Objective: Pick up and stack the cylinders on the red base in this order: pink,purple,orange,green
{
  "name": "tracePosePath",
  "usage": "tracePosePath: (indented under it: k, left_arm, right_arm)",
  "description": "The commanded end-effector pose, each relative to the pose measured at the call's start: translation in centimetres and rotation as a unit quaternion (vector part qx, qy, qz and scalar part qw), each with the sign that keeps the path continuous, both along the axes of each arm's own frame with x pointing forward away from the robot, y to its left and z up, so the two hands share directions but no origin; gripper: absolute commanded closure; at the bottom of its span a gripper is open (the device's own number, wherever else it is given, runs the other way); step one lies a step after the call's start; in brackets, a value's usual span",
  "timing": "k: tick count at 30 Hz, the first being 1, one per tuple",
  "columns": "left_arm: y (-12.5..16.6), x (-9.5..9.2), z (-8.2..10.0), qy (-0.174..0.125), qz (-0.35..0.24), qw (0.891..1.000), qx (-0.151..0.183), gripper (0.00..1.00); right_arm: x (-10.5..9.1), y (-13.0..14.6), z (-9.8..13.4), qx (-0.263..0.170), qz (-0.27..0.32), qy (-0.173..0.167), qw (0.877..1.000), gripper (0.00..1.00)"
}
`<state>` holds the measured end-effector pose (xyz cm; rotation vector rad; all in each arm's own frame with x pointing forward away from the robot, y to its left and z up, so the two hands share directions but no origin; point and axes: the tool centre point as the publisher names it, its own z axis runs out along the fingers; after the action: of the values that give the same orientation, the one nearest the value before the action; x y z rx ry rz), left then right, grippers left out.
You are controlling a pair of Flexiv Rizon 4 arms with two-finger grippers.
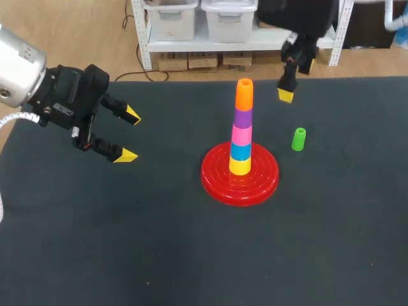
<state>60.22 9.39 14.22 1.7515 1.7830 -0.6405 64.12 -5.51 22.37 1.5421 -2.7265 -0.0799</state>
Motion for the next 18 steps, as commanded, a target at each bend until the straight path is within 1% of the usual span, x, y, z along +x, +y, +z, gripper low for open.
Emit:
tracePosePath:
  k: [1, 7, 9, 13, 16, 18]
  left_arm:
    - [0.0, 0.0, -0.1, 0.0, 0.0, 1.0, 0.0, 0.0]
    - [0.0, 0.0, -0.1, 0.0, 0.0, 1.0, 0.0, 0.0]
    - [0.0, 0.0, -0.1, 0.0, 0.0, 1.0, 0.0, 0.0]
    - [0.0, 0.0, -0.1, 0.0, 0.0, 1.0, 0.0, 0.0]
    - [0.0, 0.0, -0.1, 0.0, 0.0, 1.0, 0.0, 0.0]
    - [0.0, 0.0, -0.1, 0.0, 0.0, 1.0, 0.0, 0.0]
  right_arm:
    - [0.6, -0.9, -2.6, 0.016, -0.008, -0.005, 1.0, 0.0]
    - [3.1, -2.2, -5.7, 0.008, -0.017, 0.01, 1.0, 0.0]
    - [4.0, -2.4, -6.7, -0.006, -0.018, 0.018, 1.0, 0.0]
    - [5.6, -2.9, -8.6, -0.005, -0.01, 0.021, 1.0, 0.0]
    - [6.5, -3.1, -10.3, -0.003, -0.005, 0.021, 1.0, 0.0]
    - [6.9, -3.6, -11.6, -0.008, -0.005, 0.03, 1.0, 0.0]
